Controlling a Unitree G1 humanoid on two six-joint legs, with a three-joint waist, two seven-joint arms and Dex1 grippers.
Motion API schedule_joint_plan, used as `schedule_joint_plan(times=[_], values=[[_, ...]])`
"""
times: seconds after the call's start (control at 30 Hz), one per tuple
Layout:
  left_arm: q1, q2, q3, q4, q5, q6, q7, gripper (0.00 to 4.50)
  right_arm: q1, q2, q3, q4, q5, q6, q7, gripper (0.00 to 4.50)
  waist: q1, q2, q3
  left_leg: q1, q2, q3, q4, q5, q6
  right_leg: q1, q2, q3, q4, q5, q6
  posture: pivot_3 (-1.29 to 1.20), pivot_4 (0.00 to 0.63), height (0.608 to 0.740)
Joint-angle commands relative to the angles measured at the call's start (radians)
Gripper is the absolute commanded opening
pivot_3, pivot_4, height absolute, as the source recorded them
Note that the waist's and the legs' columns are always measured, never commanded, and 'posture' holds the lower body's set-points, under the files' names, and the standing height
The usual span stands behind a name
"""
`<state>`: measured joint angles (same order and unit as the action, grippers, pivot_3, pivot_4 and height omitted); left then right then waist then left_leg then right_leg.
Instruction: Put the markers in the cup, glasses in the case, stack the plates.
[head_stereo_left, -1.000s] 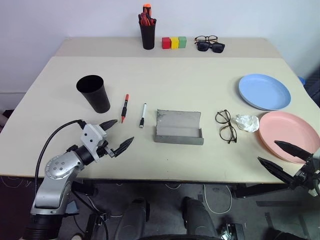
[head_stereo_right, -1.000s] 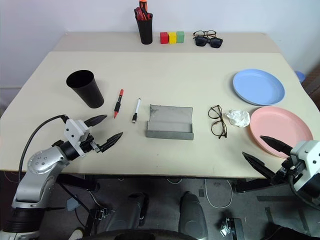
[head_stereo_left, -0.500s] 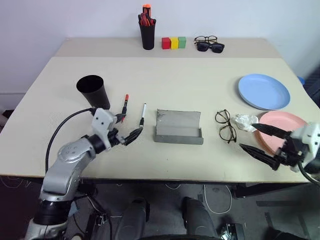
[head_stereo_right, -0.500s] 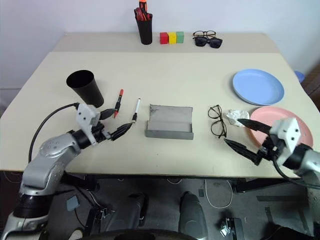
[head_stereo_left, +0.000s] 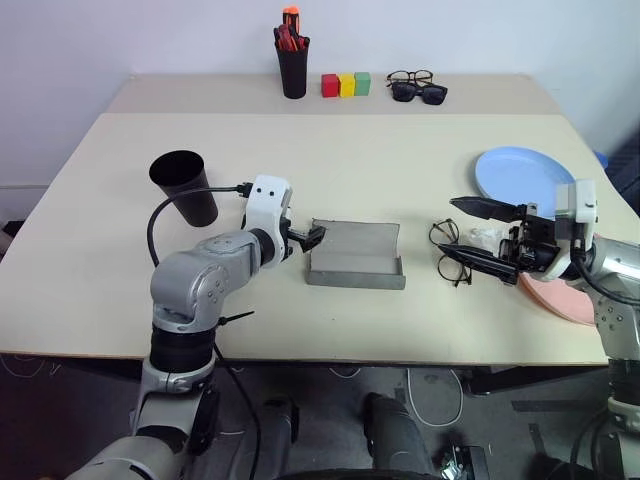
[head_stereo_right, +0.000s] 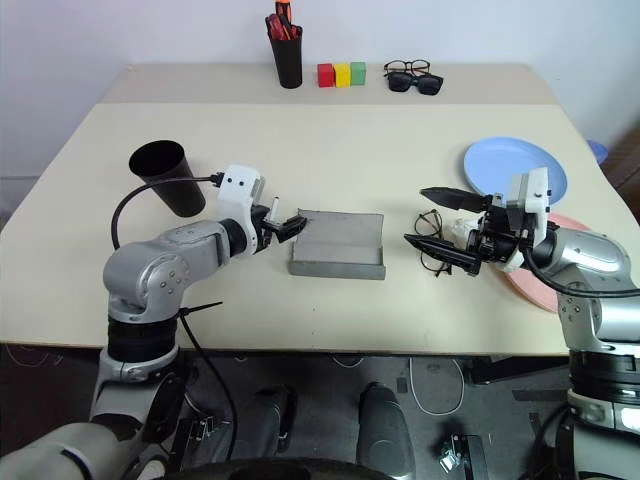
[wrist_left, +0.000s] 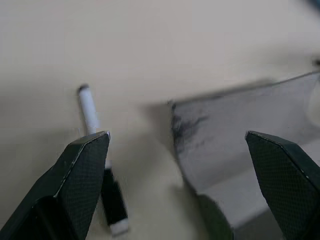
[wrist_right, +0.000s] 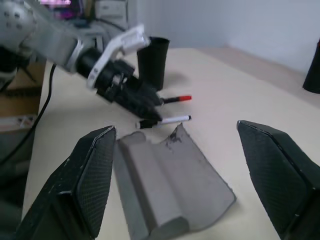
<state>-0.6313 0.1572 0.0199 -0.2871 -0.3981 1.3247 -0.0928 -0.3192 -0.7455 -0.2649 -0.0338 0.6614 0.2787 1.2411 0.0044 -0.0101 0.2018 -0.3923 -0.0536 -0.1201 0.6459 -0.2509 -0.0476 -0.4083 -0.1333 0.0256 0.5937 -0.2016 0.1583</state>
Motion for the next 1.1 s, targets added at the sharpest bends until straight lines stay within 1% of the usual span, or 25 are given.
schedule_joint_plan(times=[0.03,0.13,0.43,0.5,0.57,0.6,0.7,0.83,0.87,0.93,1.1], values=[[-0.054,-0.026,0.038,0.012,0.032,0.031,0.048,4.50,-0.028,0.004,-0.007,-0.002,0.020,-0.004,0.009,3.92,0.000,0.000,0.000,0.000,0.000,0.000,0.000,0.000,0.000,0.000,0.000,0.000,0.000,0.000,0.000,0.00,0.150,0.740],[-0.100,-0.066,0.093,0.061,0.050,0.073,0.089,4.50,-0.034,0.005,0.001,0.015,0.008,-0.018,0.020,3.92,0.000,0.000,0.000,0.000,0.000,0.000,0.001,0.000,-0.001,0.000,0.000,0.000,0.000,0.000,0.000,0.00,0.150,0.740],[-0.187,-0.120,0.156,0.199,0.126,0.116,0.170,4.50,-0.033,0.019,0.010,0.045,-0.019,-0.055,0.029,3.92,-0.004,0.000,0.000,0.000,0.000,0.000,0.000,0.000,-0.001,0.000,0.000,0.000,0.000,0.000,0.000,0.00,0.150,0.740],[-0.205,-0.134,0.166,0.250,0.146,0.093,0.189,4.50,-0.031,0.023,0.009,0.047,-0.020,-0.060,0.027,3.92,-0.004,0.000,0.000,0.000,0.000,0.000,0.001,0.001,-0.001,0.000,0.000,0.000,0.000,0.000,0.000,0.00,0.150,0.740],[-0.247,-0.174,0.221,0.323,0.169,0.069,0.237,4.50,-0.029,0.027,0.006,0.048,-0.021,-0.065,0.022,3.92,-0.004,0.000,0.000,0.000,0.000,0.000,0.001,0.001,-0.001,0.000,0.000,0.000,0.000,0.000,0.000,0.00,0.150,0.740],[-0.268,-0.185,0.229,0.357,0.182,0.055,0.255,4.50,-0.026,0.029,0.005,0.045,-0.020,-0.066,0.019,3.92,-0.003,0.000,0.000,0.000,0.000,0.000,0.001,0.001,-0.001,0.000,0.000,0.000,0.000,0.000,0.000,0.00,0.150,0.740],[-0.317,-0.215,0.251,0.430,0.204,0.060,0.289,3.65,-0.012,0.031,-0.002,0.032,-0.016,-0.065,0.013,3.97,-0.001,-0.001,0.000,0.000,-0.001,0.000,0.001,0.001,-0.001,0.000,0.000,0.000,0.000,0.000,0.000,0.00,0.150,0.740],[-0.341,-0.232,0.267,0.483,0.210,0.071,0.300,1.69,0.010,0.028,-0.012,0.015,-0.012,-0.063,0.005,3.97,-0.002,-0.001,0.000,0.000,-0.001,0.000,0.000,0.001,-0.001,0.000,0.000,0.000,0.000,0.000,0.001,0.00,0.150,0.740],[-0.342,-0.232,0.272,0.491,0.213,0.071,0.304,1.26,0.014,0.027,-0.015,0.013,-0.011,-0.063,0.002,3.97,-0.003,-0.001,0.000,0.000,-0.001,0.000,0.000,0.001,-0.001,0.000,0.000,0.000,0.000,0.000,0.001,0.00,0.150,0.740],[-0.344,-0.230,0.284,0.500,0.221,0.075,0.315,0.20,0.019,0.025,-0.019,0.012,-0.011,-0.064,-0.002,3.97,-0.005,-0.001,0.000,0.000,-0.001,0.000,0.000,0.001,-0.002,0.000,0.000,0.000,0.000,0.000,0.001,0.00,0.150,0.740],[-0.331,-0.211,0.259,0.447,0.222,0.080,0.296,0.20,0.025,0.024,-0.024,0.012,-0.012,-0.065,-0.008,3.97,-0.017,-0.001,0.000,0.000,-0.001,0.000,0.001,0.001,-0.002,0.000,0.000,0.000,0.001,-0.002,0.005,0.00,0.150,0.740]])
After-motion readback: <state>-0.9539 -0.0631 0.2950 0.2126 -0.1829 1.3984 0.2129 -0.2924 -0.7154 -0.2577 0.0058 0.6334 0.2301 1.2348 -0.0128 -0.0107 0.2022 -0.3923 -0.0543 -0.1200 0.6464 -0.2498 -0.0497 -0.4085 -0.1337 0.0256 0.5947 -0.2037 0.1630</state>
